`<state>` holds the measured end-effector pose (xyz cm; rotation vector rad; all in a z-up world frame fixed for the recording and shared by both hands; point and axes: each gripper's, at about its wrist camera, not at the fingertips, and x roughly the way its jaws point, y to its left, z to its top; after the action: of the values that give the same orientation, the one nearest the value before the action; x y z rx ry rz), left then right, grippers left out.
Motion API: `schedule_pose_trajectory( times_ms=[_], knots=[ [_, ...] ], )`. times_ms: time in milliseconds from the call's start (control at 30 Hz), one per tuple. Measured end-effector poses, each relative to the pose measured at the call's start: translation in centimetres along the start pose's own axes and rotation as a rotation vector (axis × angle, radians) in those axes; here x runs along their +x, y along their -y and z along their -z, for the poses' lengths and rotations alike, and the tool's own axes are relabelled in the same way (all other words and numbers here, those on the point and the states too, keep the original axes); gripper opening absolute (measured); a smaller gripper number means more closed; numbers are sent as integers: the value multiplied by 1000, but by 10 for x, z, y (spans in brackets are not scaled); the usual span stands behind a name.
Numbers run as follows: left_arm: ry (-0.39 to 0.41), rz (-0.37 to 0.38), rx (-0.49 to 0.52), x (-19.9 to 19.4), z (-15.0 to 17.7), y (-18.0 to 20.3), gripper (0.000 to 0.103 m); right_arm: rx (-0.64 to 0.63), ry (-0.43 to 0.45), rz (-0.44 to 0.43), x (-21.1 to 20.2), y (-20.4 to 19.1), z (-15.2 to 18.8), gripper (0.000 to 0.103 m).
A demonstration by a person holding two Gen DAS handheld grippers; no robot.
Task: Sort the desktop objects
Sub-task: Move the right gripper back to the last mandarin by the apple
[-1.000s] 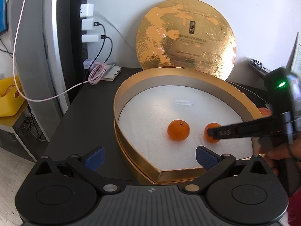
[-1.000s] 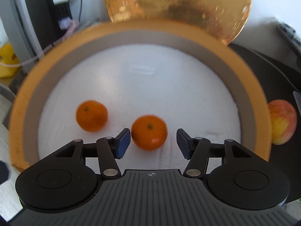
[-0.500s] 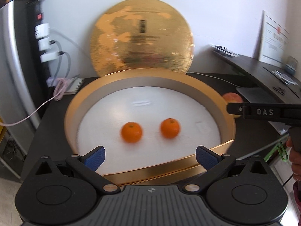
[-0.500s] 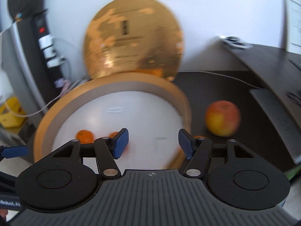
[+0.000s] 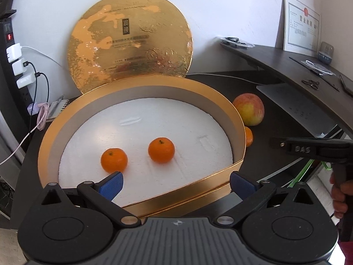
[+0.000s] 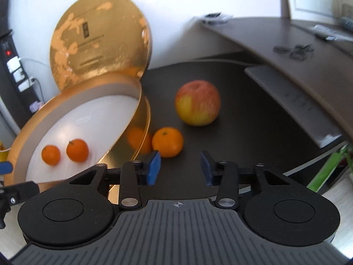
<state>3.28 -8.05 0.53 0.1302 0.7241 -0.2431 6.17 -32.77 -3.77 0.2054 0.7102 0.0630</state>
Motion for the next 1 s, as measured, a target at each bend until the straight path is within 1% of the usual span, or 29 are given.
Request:
schedule_pose_trajectory(
  times_ms=[67,233,367,567,633,667,700,800,933,1000],
  knots=[
    [-4,-8,2,2,-1,0,103,-4,-4,-20,8,-1,1,46],
    [-10,-18,5,7,-5,2,103,-29,-14,-59,39,-2,-3,47],
    [-16,-20,10,9,-6,4,103,7,-31,-95,62,2,-6,50],
    [-27,-26,7,13,-7,4,103,25,-30,-144,79,10,-4,52],
    [-33,-26,5,15,-6,4,103,44,-32,-158,83,13,-3,51],
    [-36,-28,2,16,-6,4,103,51,-31,-160,83,14,-3,46],
    [-39,-30,-1,16,-6,3,103,58,-31,-163,84,16,-3,46],
    [-44,-32,-6,16,-6,3,103,40,-34,-111,78,13,-2,46],
    [-40,-22,1,15,-6,5,103,-9,-65,-13,62,7,-2,46],
    [-40,-17,2,15,-6,6,103,-9,-81,4,56,8,0,46]
  ],
)
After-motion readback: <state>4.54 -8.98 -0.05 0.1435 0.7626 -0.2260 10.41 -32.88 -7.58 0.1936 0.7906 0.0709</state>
